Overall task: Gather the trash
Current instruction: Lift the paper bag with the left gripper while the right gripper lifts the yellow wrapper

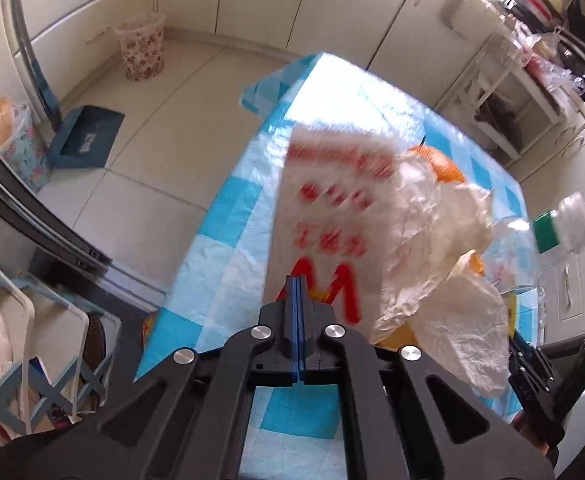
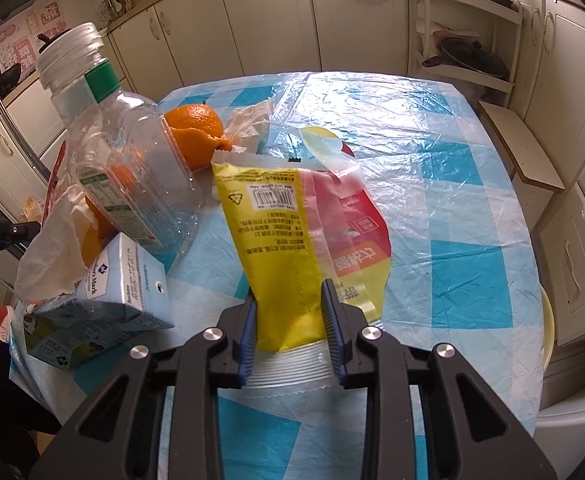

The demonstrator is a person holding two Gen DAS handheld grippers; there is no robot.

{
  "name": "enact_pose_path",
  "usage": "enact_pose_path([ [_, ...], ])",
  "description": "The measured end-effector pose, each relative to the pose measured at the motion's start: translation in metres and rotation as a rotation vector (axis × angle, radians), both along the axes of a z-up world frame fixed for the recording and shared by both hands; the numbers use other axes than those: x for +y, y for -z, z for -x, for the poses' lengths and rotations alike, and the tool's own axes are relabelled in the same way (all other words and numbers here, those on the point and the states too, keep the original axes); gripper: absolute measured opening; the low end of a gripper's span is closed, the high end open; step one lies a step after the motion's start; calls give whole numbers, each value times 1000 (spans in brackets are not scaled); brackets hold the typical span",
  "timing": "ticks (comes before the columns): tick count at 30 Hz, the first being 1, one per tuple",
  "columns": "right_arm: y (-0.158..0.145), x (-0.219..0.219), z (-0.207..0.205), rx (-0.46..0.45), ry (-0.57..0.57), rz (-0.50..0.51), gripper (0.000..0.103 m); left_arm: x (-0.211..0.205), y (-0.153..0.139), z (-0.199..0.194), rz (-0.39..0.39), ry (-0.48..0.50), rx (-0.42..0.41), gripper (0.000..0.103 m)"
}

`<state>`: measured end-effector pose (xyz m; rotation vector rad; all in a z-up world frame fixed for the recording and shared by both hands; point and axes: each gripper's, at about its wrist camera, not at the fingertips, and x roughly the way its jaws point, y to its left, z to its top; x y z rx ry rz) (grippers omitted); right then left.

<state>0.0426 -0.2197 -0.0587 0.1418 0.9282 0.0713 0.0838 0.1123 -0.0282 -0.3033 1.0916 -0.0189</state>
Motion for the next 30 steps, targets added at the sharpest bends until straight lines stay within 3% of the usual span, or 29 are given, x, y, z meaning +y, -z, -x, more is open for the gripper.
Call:
enact_pose_path([
  [4, 0, 0, 0, -3, -6, -12, 17, -2, -16, 8, 7, 22, -73, 0],
  [7, -1, 1, 0, -12, -5, 0, 17, -4, -11, 5, -79, 13, -35, 4],
  [8, -3, 1, 1, -21, -1, 7, 22, -4, -7, 3, -100, 2, -12, 26],
  [9, -5, 1, 2, -31, 7, 15, 37, -2, -2, 2, -132, -20, 16, 68],
  [10, -8, 0, 4, -41, 15, 21, 46, 1, 0, 3, -157, -43, 17, 84],
  [11, -11, 0, 6, -57, 26, 32, 59, 3, 0, 3, -175, -55, 10, 90],
  [14, -15, -1, 6, -67, 43, 67, 67, -2, 6, 3, -298, -55, 34, 90],
  [16, -11, -2, 3, -44, 54, 77, 70, -6, 15, 2, -432, -76, 48, 91],
  [17, -7, -2, 1, -25, 52, 75, 70, -8, 19, 2, -453, -73, 56, 91],
  [21, 0, -1, -3, 1, 33, 60, 69, -8, 42, -5, -425, -37, 123, 91],
  [23, 1, 0, -3, 1, 26, 65, 64, -6, 43, -5, -402, -41, 106, 87],
  [25, 1, 0, -1, -5, 16, 70, 51, -5, 42, -4, -337, -23, 93, 71],
  [26, 1, 0, -1, -7, 12, 69, 45, -6, 42, -3, -312, -15, 87, 56],
  [28, 0, 0, 0, -10, -13, 29, 25, -12, 41, -1, -331, -4, 69, 31],
  [29, 1, 1, 1, -6, -19, 21, 10, -14, 40, -1, -320, 6, 65, 13],
  [30, 0, 4, 4, -11, -22, 28, 10, -15, 40, -1, -312, 10, 65, 6],
])
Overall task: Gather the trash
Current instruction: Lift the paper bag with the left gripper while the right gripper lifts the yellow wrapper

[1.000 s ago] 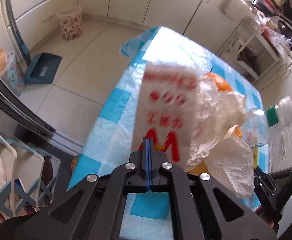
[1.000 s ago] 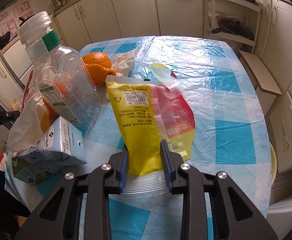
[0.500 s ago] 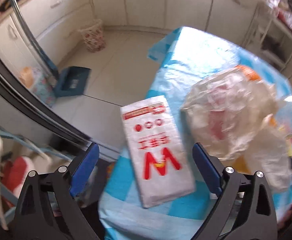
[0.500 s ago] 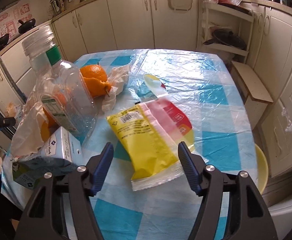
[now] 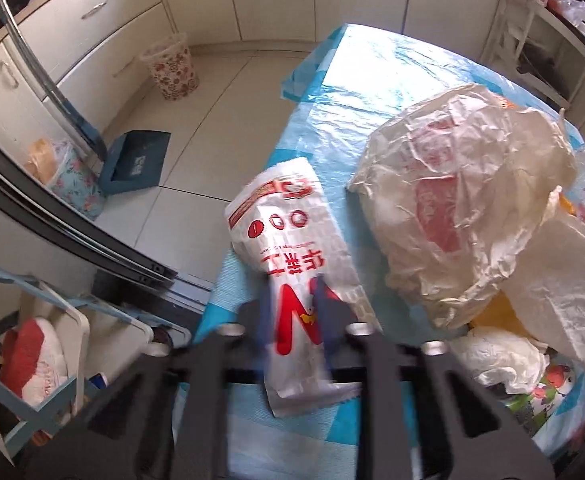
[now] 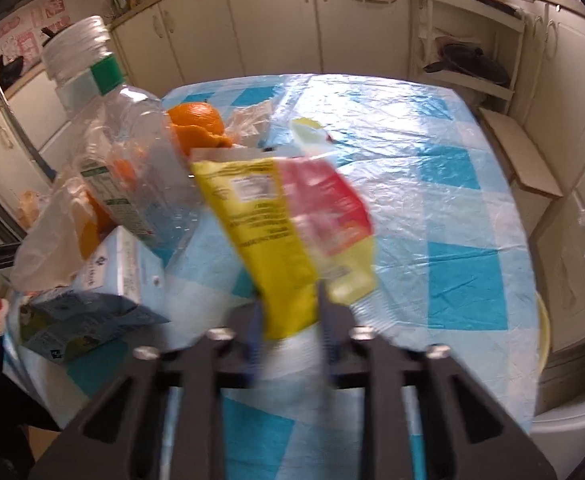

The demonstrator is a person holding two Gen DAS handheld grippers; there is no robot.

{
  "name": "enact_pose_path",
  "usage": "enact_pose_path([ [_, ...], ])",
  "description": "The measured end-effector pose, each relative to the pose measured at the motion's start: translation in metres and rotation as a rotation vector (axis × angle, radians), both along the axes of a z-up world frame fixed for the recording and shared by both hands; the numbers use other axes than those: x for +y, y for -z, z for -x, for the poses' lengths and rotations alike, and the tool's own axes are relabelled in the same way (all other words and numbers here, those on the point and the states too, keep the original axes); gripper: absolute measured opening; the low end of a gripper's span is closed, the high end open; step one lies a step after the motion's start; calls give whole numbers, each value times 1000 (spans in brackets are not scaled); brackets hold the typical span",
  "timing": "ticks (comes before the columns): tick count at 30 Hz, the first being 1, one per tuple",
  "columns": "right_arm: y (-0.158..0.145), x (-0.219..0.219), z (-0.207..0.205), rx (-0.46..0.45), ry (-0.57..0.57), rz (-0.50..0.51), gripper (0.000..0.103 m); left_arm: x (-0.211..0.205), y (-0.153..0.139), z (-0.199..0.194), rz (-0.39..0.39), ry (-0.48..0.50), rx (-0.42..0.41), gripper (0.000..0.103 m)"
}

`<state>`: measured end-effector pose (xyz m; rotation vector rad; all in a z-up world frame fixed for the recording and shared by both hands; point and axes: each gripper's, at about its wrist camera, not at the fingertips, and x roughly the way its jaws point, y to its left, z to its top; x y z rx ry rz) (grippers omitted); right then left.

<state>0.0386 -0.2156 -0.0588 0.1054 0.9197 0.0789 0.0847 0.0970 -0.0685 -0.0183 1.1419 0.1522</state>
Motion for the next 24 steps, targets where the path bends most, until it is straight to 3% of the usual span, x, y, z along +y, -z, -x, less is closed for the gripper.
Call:
enact_pose_path([
  [6, -11, -8, 8, -44, 16, -69, 5, 7, -16, 12, 94, -3, -46, 1],
  [15, -40, -48, 24, -133, 99, -187, 5, 15, -84, 64, 211, 22, -233, 0],
  [20, -51, -101, 46, -171, 233, -213, 5, -23, -132, 100, 254, 148, -346, 1],
  [24, -55, -154, 59, -168, 355, -229, 5, -90, -158, 105, 297, 313, -384, 1],
])
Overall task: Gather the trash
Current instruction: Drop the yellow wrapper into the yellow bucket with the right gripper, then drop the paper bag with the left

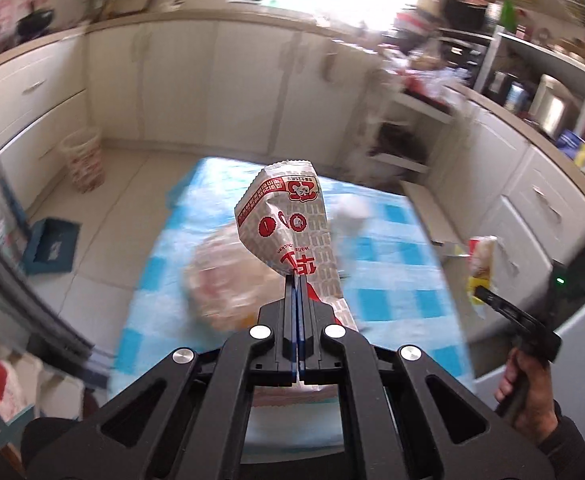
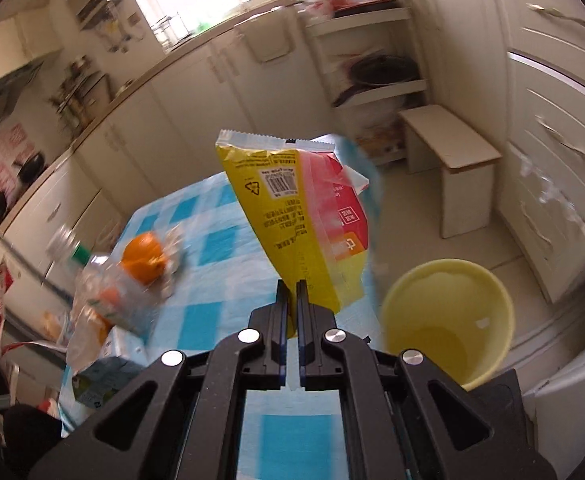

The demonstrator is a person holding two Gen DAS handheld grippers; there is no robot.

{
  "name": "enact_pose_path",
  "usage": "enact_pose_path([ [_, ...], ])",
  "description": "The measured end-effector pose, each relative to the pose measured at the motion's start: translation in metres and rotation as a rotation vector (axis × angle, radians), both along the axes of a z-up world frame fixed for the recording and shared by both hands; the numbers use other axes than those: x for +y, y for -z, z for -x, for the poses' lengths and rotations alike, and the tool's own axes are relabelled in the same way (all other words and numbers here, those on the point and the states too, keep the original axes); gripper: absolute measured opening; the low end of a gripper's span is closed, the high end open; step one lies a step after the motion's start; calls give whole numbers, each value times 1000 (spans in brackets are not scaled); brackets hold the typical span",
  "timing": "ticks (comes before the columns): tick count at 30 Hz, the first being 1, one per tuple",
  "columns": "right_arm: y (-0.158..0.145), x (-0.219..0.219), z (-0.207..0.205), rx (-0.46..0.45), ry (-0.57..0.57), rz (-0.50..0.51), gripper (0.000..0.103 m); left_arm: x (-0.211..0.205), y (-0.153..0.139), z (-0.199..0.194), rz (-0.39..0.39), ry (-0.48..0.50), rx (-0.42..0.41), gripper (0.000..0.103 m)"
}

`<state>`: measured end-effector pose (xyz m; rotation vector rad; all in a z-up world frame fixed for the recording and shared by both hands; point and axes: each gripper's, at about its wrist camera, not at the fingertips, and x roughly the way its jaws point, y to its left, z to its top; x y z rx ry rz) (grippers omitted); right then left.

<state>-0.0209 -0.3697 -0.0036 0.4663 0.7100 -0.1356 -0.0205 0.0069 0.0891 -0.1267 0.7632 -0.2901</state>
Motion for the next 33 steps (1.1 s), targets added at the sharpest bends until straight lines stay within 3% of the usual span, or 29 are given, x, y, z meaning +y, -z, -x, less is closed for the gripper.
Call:
enact_pose_path([
  [7, 31, -69, -1, 149, 99, -79, 5, -140, 4, -15, 2, 237, 16, 1],
  [13, 100, -130, -21, 322, 141, -275, 5, -245, 38, -38, -37, 333, 82, 1],
  [16, 136, -139, -37, 442, 117, -367, 17, -279, 61, -47, -57, 351, 124, 1],
  [17, 144, -141, -40, 478, 131, -368, 40, -283, 66, -47, -65, 354, 129, 1],
  [18, 147, -142, -42, 487, 140, -369, 54, -291, 72, -48, -74, 359, 140, 1],
  [22, 125, -152, -40, 398, 164, -399, 55, -317, 90, -58, -82, 370, 174, 1],
  [26, 66, -169, -21, 174, 236, -375, 67, -341, 97, -73, -33, 372, 213, 1],
  [29, 24, -178, 0, 7, 314, -323, 68, -358, 102, -87, 26, 362, 239, 1],
  [33, -14, -189, 25, -147, 403, -266, 71, -388, 108, -102, 56, 362, 248, 1],
])
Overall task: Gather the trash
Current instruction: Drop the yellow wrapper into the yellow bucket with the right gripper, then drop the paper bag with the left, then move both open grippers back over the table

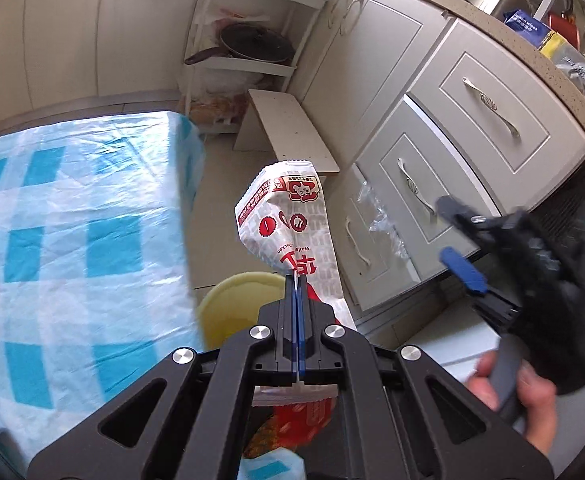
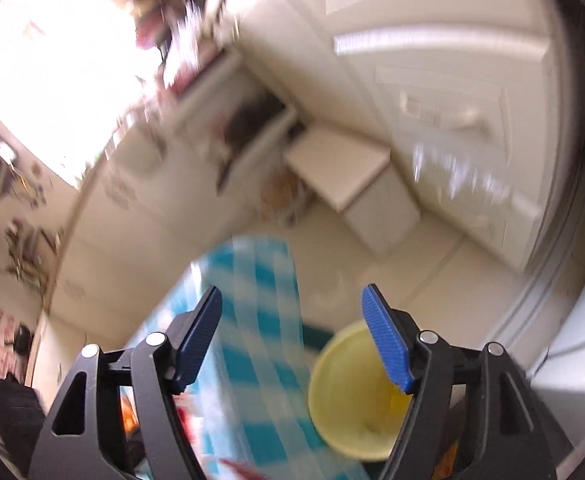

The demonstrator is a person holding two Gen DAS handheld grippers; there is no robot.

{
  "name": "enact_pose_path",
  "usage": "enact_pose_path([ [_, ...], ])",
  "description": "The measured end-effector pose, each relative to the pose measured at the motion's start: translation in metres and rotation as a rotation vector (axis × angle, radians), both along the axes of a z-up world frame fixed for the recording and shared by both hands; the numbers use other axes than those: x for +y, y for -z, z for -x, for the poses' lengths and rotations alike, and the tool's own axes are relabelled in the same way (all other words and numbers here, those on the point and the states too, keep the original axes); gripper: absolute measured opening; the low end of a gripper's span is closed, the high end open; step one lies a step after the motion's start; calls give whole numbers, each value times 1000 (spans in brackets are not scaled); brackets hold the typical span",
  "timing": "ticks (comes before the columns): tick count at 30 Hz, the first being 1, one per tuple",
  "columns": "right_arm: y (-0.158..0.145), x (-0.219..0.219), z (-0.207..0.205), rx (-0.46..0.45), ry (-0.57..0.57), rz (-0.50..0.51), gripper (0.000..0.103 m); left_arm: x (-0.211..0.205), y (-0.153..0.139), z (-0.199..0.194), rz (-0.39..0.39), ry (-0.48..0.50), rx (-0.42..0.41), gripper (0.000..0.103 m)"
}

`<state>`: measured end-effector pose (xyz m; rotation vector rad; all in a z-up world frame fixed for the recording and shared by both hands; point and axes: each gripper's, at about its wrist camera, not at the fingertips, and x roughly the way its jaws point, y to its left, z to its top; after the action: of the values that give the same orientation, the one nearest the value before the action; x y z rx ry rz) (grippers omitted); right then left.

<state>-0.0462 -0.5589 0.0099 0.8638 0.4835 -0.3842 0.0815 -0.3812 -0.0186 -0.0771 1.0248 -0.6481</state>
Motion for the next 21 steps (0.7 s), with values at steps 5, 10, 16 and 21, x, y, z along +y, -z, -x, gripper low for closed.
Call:
enact_pose_path([
  [5, -12, -12, 4, -38, 49, 28, 71, -35, 36, -6, -84, 26, 19, 1],
  [10, -8, -22, -3, -38, 30, 11, 71, -63, 92, -16, -218, 32, 137, 1],
  [16, -13, -17, -10, -39, -9, 6, 71, -66, 109, -12, -309, 52, 181, 35],
  [21, -15, -6, -17, -35, -43, 13, 71, -40, 88, -6, -290, 37, 147, 54],
])
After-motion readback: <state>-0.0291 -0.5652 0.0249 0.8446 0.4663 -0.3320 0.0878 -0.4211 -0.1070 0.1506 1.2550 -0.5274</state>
